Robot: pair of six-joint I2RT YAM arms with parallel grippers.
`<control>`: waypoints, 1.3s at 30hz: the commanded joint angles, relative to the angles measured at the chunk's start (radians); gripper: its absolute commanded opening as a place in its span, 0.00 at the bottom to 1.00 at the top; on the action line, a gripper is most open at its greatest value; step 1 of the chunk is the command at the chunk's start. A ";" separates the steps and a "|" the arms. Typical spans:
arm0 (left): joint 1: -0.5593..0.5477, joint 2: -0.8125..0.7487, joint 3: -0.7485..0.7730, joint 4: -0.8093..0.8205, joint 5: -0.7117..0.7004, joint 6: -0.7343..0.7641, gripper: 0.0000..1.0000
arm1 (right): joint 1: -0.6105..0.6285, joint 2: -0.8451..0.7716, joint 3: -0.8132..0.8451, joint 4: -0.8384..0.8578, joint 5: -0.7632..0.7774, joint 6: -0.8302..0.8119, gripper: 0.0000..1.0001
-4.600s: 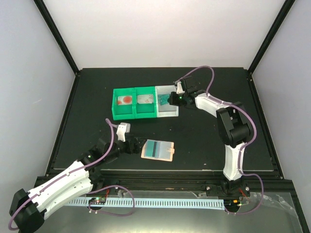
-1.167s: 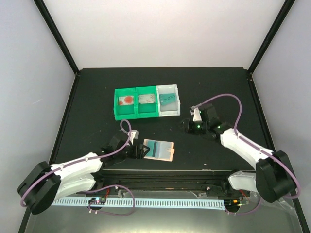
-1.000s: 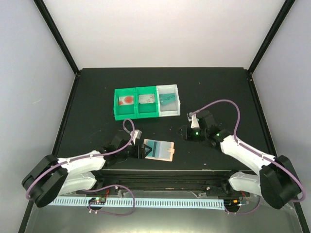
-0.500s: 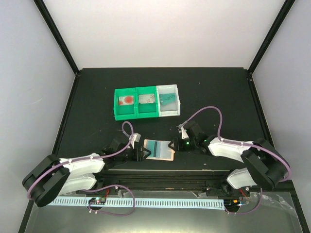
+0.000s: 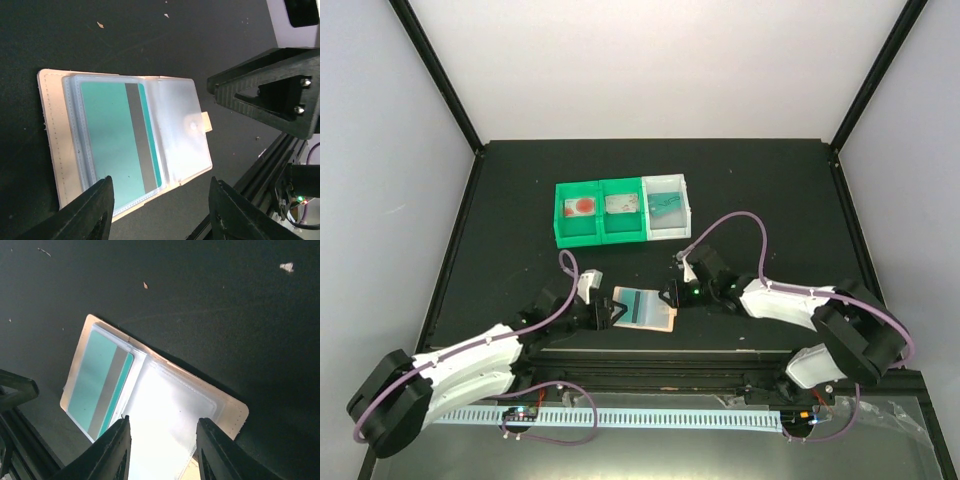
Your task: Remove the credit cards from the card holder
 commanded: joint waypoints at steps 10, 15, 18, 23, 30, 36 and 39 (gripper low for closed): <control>0.042 0.228 0.097 -0.033 -0.039 0.105 0.27 | 0.088 -0.026 -0.016 0.139 0.000 0.154 0.32; 0.045 0.279 0.087 -0.023 -0.018 0.101 0.19 | 0.118 0.039 0.010 0.192 -0.011 0.181 0.31; 0.044 0.301 0.074 -0.009 0.017 0.076 0.16 | 0.129 0.074 0.019 0.217 -0.023 0.182 0.31; 0.014 0.265 0.036 0.016 0.044 0.005 0.10 | 0.152 0.114 0.023 0.238 -0.026 0.186 0.31; -0.010 0.163 0.018 -0.005 0.031 -0.040 0.10 | 0.163 0.152 0.013 0.255 -0.022 0.183 0.31; -0.008 0.100 0.039 -0.020 -0.023 -0.027 0.14 | 0.163 0.172 0.020 0.267 -0.012 0.173 0.30; -0.007 0.123 0.059 -0.017 -0.036 0.000 0.11 | 0.162 0.178 0.027 0.257 0.007 0.164 0.28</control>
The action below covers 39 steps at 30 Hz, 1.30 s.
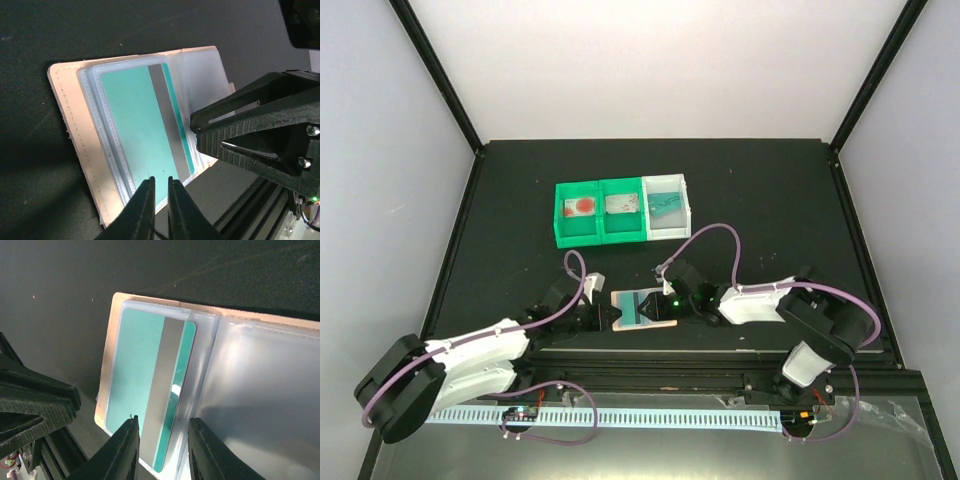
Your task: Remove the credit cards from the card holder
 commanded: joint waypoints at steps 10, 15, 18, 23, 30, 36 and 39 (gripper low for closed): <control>-0.001 0.158 0.063 0.024 -0.058 0.076 0.01 | 0.007 0.028 0.013 0.048 0.048 -0.018 0.24; -0.001 0.161 0.052 0.020 -0.075 0.086 0.02 | 0.007 0.050 0.000 0.102 0.015 0.003 0.21; -0.001 0.161 0.051 0.026 -0.073 0.085 0.01 | 0.007 0.060 -0.008 0.125 0.007 0.015 0.19; 0.000 0.163 0.048 0.029 -0.074 0.085 0.02 | 0.007 0.065 -0.015 0.132 0.009 0.022 0.19; -0.002 0.162 0.053 0.020 -0.069 0.092 0.02 | 0.008 0.075 -0.029 0.170 -0.012 0.038 0.13; -0.002 0.156 0.052 0.016 -0.081 0.093 0.01 | 0.007 0.071 -0.031 0.175 -0.009 0.032 0.01; -0.001 0.156 0.052 0.007 -0.089 0.095 0.02 | 0.007 0.077 -0.031 0.185 -0.015 0.036 0.01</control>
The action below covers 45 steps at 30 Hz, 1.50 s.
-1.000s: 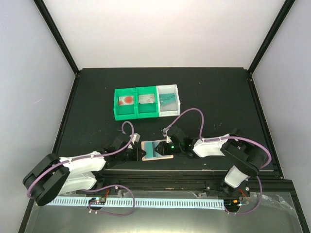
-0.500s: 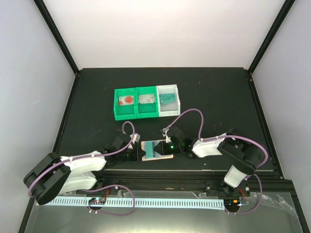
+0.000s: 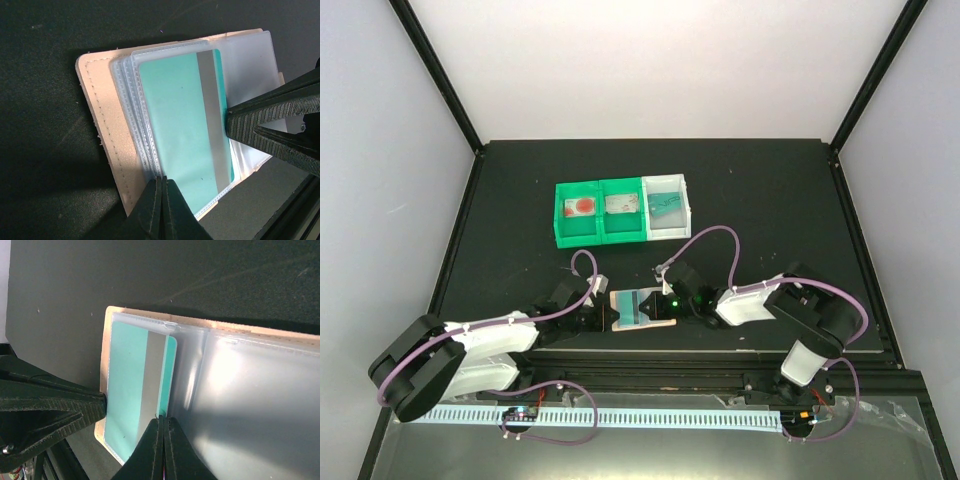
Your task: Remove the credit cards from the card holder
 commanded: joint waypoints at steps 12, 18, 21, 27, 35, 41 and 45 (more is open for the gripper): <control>0.000 -0.015 0.034 -0.052 -0.070 0.030 0.05 | 0.005 0.004 0.011 -0.019 -0.009 -0.040 0.01; -0.001 -0.027 0.034 -0.072 -0.087 0.032 0.06 | -0.003 -0.016 0.010 -0.046 -0.007 -0.060 0.01; -0.001 -0.041 0.036 -0.083 -0.094 0.035 0.06 | -0.009 -0.022 0.009 -0.055 -0.006 -0.064 0.01; -0.001 -0.058 0.033 -0.103 -0.109 0.039 0.06 | -0.018 -0.041 0.001 -0.057 -0.006 -0.062 0.01; -0.002 -0.046 0.036 -0.113 -0.116 0.047 0.06 | -0.040 -0.053 -0.025 -0.036 -0.010 -0.047 0.01; -0.001 -0.059 0.040 -0.126 -0.121 0.041 0.06 | -0.042 -0.046 -0.018 -0.042 -0.028 -0.056 0.01; -0.002 -0.088 0.057 -0.140 -0.102 0.038 0.07 | -0.045 -0.047 -0.020 -0.041 -0.029 -0.055 0.01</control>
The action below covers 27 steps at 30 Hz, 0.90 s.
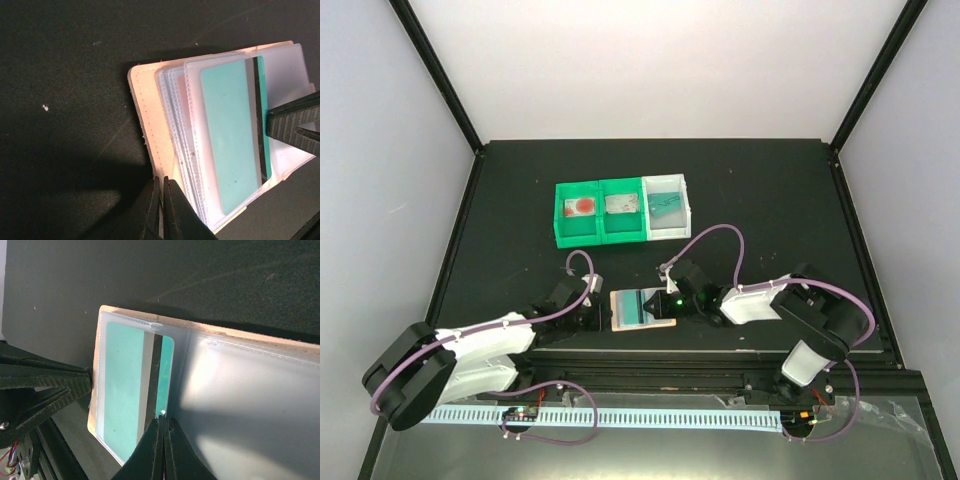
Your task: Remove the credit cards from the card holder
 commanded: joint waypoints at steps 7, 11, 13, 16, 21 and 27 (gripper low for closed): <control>-0.002 -0.064 0.103 0.002 0.077 0.024 0.10 | -0.009 -0.021 -0.013 0.019 -0.022 -0.009 0.01; -0.002 -0.002 0.142 0.048 0.113 0.048 0.11 | -0.010 -0.025 -0.017 0.024 -0.022 -0.004 0.01; -0.003 0.042 0.154 0.064 0.120 0.054 0.10 | -0.010 -0.031 -0.020 0.019 -0.017 -0.008 0.01; -0.002 0.101 0.156 0.095 0.128 0.052 0.09 | -0.013 -0.039 -0.028 0.009 -0.012 -0.014 0.01; -0.002 0.154 0.148 0.111 0.117 0.052 0.08 | -0.024 -0.052 -0.048 0.013 -0.016 -0.016 0.01; -0.002 0.182 0.139 0.117 0.105 0.052 0.07 | -0.034 -0.031 -0.054 0.055 -0.058 -0.005 0.07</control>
